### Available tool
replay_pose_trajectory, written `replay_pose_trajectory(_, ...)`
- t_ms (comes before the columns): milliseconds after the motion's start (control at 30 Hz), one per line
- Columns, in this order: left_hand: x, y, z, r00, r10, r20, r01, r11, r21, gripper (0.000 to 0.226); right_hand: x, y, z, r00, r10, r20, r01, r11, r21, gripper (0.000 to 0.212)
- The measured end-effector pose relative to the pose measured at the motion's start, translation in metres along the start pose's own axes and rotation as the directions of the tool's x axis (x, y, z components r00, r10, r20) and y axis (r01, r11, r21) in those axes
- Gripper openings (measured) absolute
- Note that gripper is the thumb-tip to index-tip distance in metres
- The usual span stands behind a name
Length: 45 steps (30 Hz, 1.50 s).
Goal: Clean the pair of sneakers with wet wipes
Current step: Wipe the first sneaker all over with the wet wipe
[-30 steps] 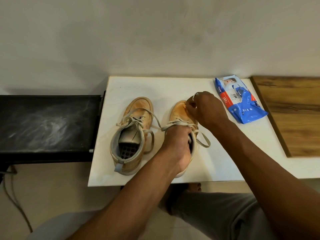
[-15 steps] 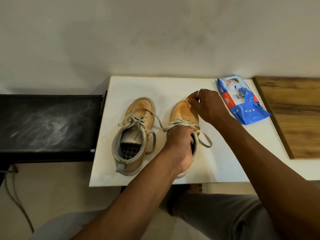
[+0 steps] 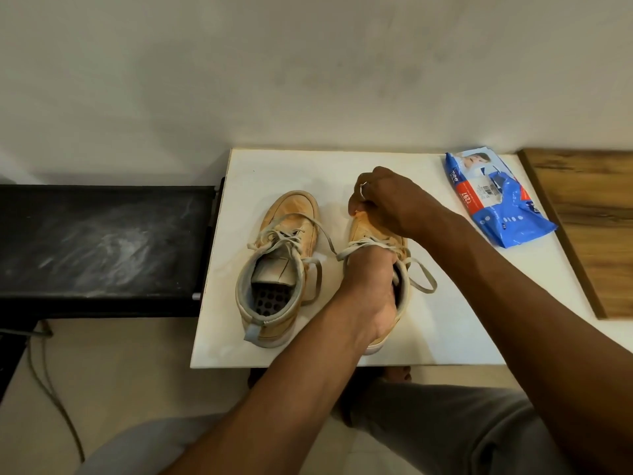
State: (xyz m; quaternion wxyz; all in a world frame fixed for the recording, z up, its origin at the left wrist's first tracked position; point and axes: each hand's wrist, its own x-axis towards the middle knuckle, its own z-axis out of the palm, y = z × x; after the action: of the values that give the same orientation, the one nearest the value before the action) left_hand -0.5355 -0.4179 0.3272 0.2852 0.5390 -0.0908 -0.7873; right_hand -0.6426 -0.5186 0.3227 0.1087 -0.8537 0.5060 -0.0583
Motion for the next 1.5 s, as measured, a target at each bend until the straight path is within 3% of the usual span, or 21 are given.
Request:
replay_pose_trajectory(133,0.001,0.000,0.000,1.000,0.013,-0.017,-0.014,0.999,-0.049,0.022,0.000,-0.001,0.000,1.000,0.001,-0.023,-0.003,0.996,-0.089,0.020)
replay_pose_trajectory(267,0.000,0.000,0.000,0.999,0.039,-0.017,-0.041,0.995,-0.096,0.022,-0.003,0.012,-0.003,0.986,0.151,-0.075,-0.162,0.972,-0.169,0.014)
replay_pose_trajectory(400,-0.001,0.000,0.002,0.999,0.049,-0.025,-0.051,0.990,-0.128,0.026,-0.012,0.025,-0.004,0.916,0.392,-0.088,-0.393,0.920,0.003,0.018)
replay_pose_trajectory(533,0.000,0.000,0.002,0.999,0.040,-0.025,-0.043,0.991,-0.126,0.026,-0.021,0.026,-0.001,0.850,0.525,-0.045,-0.508,0.839,0.196,0.015)
replay_pose_trajectory(700,-0.001,0.001,0.001,0.999,0.037,-0.027,-0.039,0.995,-0.096,0.026,-0.028,0.020,0.003,0.754,0.656,0.040,-0.646,0.729,0.228,0.011)
replay_pose_trajectory(833,-0.001,0.002,0.000,1.000,0.027,-0.013,-0.028,0.996,-0.087,0.028,-0.027,0.014,0.015,0.720,0.692,-0.047,-0.659,0.704,0.265,0.019)
replay_pose_trajectory(967,-0.003,0.003,0.001,1.000,0.010,-0.015,-0.011,0.997,-0.077,0.026,-0.015,0.013,0.018,0.785,0.607,-0.123,-0.568,0.785,0.249,0.016)
replay_pose_trajectory(1167,-0.003,0.004,0.001,1.000,-0.008,-0.020,0.007,0.998,-0.066,0.020,-0.004,0.010,0.011,0.956,0.279,-0.089,-0.272,0.959,0.077,0.023)
replay_pose_trajectory(1433,-0.005,0.002,0.000,0.999,0.033,-0.035,-0.036,0.993,-0.109,0.025,-0.009,-0.005,0.006,1.000,-0.006,-0.010,0.006,1.000,0.030,0.024)
replay_pose_trajectory(1500,-0.004,0.002,-0.001,0.999,0.040,-0.037,-0.044,0.992,-0.114,0.025,-0.010,-0.008,0.005,1.000,-0.017,-0.005,0.017,1.000,-0.002,0.024)
